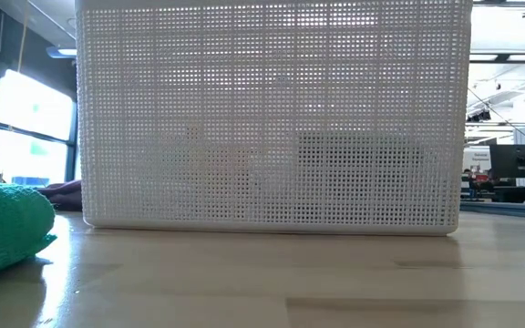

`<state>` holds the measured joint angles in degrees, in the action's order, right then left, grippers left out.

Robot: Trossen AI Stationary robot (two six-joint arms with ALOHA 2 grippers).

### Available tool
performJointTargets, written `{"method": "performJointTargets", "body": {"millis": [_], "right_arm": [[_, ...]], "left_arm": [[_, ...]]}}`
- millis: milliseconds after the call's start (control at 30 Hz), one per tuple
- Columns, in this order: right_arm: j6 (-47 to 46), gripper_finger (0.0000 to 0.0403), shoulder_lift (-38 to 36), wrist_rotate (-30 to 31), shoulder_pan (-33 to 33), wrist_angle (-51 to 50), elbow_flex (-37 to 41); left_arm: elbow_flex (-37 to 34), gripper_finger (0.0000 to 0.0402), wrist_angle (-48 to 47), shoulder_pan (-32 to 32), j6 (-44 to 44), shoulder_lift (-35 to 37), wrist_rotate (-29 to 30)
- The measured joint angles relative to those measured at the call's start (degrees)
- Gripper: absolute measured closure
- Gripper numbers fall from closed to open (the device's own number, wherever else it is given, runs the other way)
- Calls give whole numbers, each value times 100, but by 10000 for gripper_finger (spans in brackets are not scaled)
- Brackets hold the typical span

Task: Pick & place medical supplies in basket/bin
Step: Put the white bandage into the white bin

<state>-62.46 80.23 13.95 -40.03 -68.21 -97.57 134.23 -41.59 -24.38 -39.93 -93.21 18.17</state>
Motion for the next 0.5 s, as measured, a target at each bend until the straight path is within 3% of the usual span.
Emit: {"method": "performJointTargets", "body": {"millis": [200,333,500], "right_arm": [[1796,275,184,374,1438,-371,-835],[2797,275,403,-280,2525,-207,-933],[4118,274,917,-955,3367,-45,-936]], "left_arm": [[-4,229,-15,1,782,57,33],[-4,229,4,-2,724,224,323],[0,229,10,-2,848,326,609]]}}
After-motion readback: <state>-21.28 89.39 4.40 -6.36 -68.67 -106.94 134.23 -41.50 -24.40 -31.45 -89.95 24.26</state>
